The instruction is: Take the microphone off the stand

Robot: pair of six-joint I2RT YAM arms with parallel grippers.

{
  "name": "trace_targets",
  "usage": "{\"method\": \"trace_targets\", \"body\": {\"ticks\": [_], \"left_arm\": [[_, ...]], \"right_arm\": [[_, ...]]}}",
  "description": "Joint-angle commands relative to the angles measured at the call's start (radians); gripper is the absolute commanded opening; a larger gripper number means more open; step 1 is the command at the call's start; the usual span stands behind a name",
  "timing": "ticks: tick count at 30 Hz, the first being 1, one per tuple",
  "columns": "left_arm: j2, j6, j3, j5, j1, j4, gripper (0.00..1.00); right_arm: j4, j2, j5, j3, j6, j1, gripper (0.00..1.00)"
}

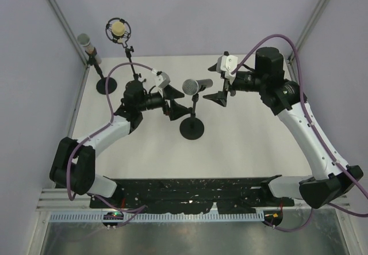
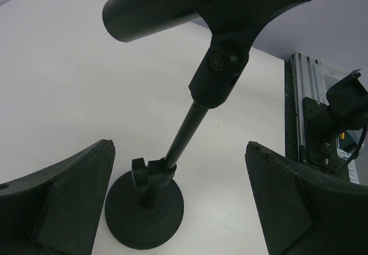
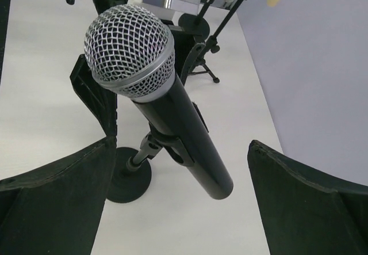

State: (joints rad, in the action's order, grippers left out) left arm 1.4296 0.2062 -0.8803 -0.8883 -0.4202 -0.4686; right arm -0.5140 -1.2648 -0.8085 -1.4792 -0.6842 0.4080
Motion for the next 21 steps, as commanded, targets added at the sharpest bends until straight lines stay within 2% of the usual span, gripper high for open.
{"method": "trace_targets", "body": {"ticks": [1, 5, 9, 12, 14, 17, 18, 21], "left_arm": [[0.02, 0.053, 0.026, 0.058, -0.029, -0.179, 1.0], [0.012, -0.022, 0.041, 0.112, -0.078, -0.14, 1.0], [0.025, -0.031, 0.046, 0.134, -0.1, -0.14, 1.0], [0.029, -0.045, 0.047, 0.14, -0.1, -0.128, 1.0], [0.026, -0.06, 0.055, 0.147, -0.1, -0.122, 1.0], [0.014, -0.082, 0.066, 0.144, -0.1, -0.11, 1.0], [0.012, -0.088, 0.066, 0.143, -0.097, -0.099, 1.0], [0.0, -0.113, 0.063, 0.134, -0.097, -0.07, 1.0]], "right_arm": [[-0.095, -0.06, -0.092, -0.108, -0.103, 0.023, 1.0], [-0.145, -0.116, -0.092, -0.182, -0.132, 0.051, 0.98], [-0.19, -0.162, -0.095, -0.239, -0.156, 0.066, 0.95], [-0.213, -0.179, -0.098, -0.254, -0.175, 0.08, 0.88], [-0.23, -0.188, -0.107, -0.257, -0.189, 0.087, 0.8], [-0.256, -0.205, -0.123, -0.268, -0.219, 0.094, 0.79], [-0.268, -0.206, -0.133, -0.268, -0.224, 0.097, 0.73], [-0.281, -0.215, -0.15, -0.273, -0.235, 0.098, 0.71]]}}
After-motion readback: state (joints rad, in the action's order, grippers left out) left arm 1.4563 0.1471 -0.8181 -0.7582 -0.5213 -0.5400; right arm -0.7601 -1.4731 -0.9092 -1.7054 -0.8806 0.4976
